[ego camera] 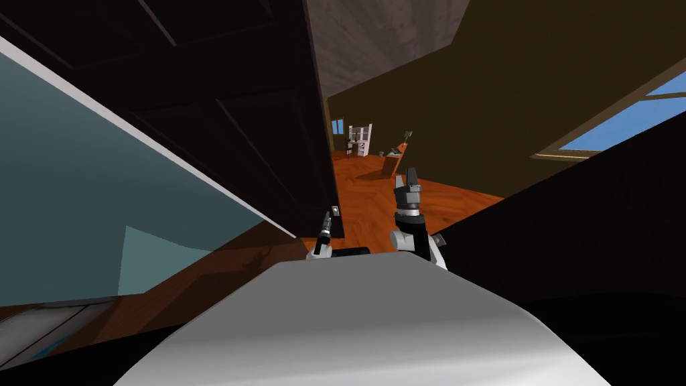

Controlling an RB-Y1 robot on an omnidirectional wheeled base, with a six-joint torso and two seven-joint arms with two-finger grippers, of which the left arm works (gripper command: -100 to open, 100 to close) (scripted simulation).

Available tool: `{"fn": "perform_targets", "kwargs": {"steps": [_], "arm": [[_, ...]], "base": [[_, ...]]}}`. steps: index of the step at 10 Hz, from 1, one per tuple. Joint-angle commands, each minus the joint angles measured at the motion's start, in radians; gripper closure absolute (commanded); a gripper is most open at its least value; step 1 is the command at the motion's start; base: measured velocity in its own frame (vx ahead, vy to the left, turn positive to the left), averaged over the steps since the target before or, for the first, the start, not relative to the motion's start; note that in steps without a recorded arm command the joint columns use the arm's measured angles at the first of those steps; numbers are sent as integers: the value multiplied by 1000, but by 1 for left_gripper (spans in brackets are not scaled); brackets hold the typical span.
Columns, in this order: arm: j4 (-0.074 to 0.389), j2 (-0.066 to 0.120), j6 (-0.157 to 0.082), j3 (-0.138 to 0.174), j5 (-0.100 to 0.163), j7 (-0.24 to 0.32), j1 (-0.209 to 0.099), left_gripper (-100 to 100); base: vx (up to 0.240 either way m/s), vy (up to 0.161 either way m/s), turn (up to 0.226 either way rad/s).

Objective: Push the door open

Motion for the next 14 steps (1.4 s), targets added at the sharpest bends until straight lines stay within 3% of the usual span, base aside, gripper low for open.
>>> {"fn": "perform_targets", "kwargs": {"steps": [1, 3, 4, 5, 10, 11, 14], "arm": [[2, -8, 0, 4, 1, 0, -4, -100], [5, -43, 1, 9, 2, 0, -9, -100], [-18, -30, 10, 6, 1, -2, 6, -100], [-18, -30, 10, 6, 1, -2, 6, 100], [-18, -30, 10, 6, 1, -2, 6, 100], [-15, -6, 9, 22, 9, -8, 6, 100], [-14, 8, 5, 47, 20, -16, 6, 100]], "base": [[210, -77, -23], [182, -62, -16], [78, -20, 18], [-17, 1, -13], [-13, 4, -3], [124, -34, 78], [201, -69, 81]]}}
